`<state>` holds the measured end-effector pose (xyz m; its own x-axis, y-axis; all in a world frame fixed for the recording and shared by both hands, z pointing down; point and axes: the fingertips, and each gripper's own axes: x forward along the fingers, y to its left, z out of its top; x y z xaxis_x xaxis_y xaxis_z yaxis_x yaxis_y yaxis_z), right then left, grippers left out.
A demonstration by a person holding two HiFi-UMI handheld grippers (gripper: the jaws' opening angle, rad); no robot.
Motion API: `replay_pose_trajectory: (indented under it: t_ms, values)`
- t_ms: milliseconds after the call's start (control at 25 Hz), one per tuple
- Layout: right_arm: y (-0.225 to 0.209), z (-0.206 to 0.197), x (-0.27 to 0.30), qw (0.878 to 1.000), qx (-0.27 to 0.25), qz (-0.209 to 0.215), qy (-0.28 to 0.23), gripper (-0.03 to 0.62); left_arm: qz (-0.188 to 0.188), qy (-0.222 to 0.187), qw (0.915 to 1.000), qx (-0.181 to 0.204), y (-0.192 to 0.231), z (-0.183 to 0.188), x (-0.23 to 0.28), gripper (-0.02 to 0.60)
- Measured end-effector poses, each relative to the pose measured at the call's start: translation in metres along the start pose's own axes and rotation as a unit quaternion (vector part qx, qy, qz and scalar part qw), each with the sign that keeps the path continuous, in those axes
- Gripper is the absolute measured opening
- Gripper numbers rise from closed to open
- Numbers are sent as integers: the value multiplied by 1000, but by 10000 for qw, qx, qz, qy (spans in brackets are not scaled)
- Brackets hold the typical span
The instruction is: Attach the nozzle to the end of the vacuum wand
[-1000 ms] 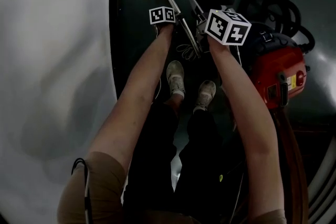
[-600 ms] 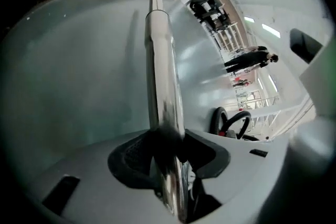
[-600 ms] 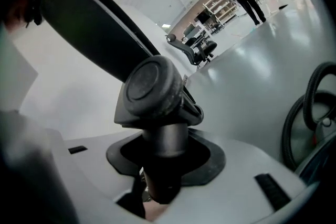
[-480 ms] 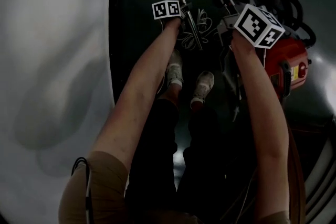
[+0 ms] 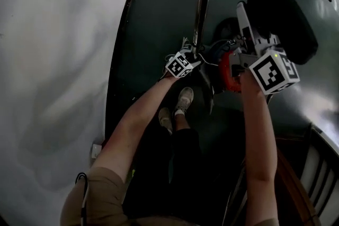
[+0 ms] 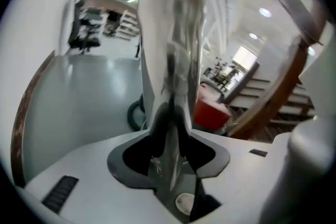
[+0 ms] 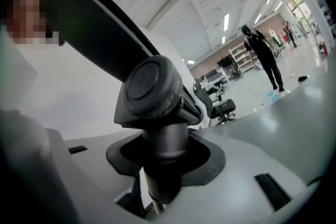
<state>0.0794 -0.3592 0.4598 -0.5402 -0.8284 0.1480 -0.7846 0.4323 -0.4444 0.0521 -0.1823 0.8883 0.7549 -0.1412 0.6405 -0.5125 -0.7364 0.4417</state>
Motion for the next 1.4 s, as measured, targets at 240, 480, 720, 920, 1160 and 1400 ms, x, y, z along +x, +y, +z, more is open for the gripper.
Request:
replay_pose_trajectory:
  t_ms: [240, 480, 720, 920, 1160, 1400]
  values:
    - [61, 103, -118, 9960, -301, 37, -841, 160, -726, -17, 9747, 2116, -113, 66, -35, 169]
    - [88, 129, -254, 9880, 495, -78, -1458, 160, -442, 239, 9538, 2962, -214, 96, -79, 183]
    - [125, 145, -258, 9943, 41, 80, -1064, 160, -278, 398, 9556, 2908, -214, 63, -83, 186]
    - [151, 134, -273, 9965, -757, 204, -273, 160, -155, 352, 9564, 2896, -244, 73, -73, 187]
    - [130, 126, -294, 9903, -1319, -147, 423, 160, -278, 779, 9505, 2996, -272, 64, -66, 189]
    - [145, 117, -314, 9911, -1197, -24, 584, 160, -411, 342, 9528, 2989, -305, 104, -83, 111]
